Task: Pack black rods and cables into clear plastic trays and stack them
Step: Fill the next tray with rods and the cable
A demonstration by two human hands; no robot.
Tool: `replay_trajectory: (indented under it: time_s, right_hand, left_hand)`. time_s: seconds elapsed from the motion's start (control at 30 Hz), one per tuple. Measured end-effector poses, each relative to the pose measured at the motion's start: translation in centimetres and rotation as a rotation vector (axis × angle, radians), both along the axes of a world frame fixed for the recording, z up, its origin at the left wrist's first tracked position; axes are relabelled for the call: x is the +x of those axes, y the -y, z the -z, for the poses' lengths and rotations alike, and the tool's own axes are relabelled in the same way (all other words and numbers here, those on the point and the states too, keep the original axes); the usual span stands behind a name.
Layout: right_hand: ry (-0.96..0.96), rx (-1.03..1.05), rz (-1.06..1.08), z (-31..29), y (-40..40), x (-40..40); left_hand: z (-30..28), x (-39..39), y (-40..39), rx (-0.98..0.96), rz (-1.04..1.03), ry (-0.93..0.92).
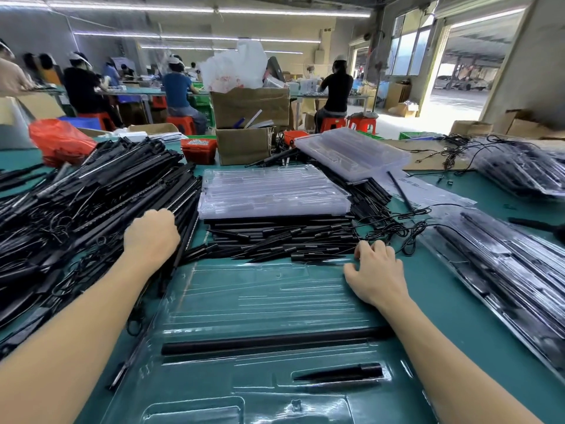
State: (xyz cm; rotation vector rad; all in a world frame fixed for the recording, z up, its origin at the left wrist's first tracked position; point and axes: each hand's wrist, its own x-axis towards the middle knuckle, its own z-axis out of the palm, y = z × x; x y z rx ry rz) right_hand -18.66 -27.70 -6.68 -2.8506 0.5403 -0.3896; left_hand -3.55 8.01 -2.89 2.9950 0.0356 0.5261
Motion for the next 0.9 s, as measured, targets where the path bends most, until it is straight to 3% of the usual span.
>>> replay_trajectory:
  time_s: [0.17,0.37,0.6,0.83,0.9]
  right_hand:
    - [-0.004,-0.005,-0.001,-0.1,0.0,0.0]
    - [-0.002,-0.007,0.001,0.0,0.0,0.0]
    - [0.003,-0.005,-0.002,0.1,0.0,0.0]
    - [0.002,0.001,0.002,0.0,0.1,0.1]
    - [0.002,0.007,0.005,-0.1,0.1,0.1]
  left_hand:
    - [-1.0,0.5,-1.5,0.090,0.020,0.003]
    - [-3.2,1.0,-3.1,-0.099,-0.110,-0.206]
    - [-3.4,0.6,-5.2,-0.582,-0.161,-0.118]
    - [-4.1,-1.9,-4.0,-1.251,0.126,0.128]
    - [-5.2,-3.1,-3.2,-1.311,0.245,0.217]
